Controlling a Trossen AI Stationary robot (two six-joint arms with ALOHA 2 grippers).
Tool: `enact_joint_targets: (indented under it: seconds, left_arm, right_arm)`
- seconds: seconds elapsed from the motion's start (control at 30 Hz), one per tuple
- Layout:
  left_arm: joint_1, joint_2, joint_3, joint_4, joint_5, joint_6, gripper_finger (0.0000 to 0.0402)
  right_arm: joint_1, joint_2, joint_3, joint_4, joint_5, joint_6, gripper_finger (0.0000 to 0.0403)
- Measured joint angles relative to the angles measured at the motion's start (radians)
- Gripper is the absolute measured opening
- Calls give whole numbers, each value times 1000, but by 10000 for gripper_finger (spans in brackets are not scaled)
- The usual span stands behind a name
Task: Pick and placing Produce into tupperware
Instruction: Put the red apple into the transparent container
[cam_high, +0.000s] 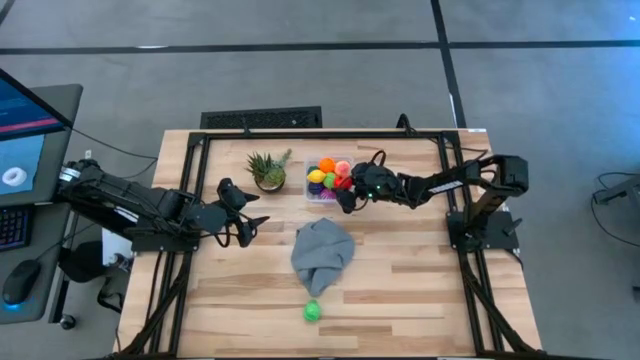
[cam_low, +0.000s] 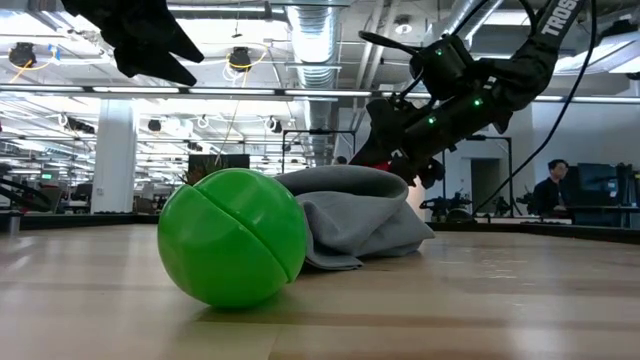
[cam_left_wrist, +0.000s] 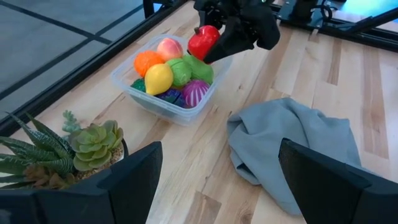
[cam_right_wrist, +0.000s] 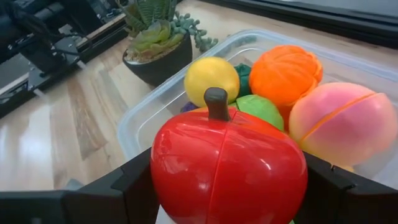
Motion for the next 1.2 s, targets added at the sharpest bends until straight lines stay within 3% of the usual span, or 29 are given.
enact_joint_targets:
  seconds: [1.2]
  left_arm:
    - [0,0,0,0,-1,7,311]
  right_arm:
    - [4,-1,0,-23,-22,-6,309]
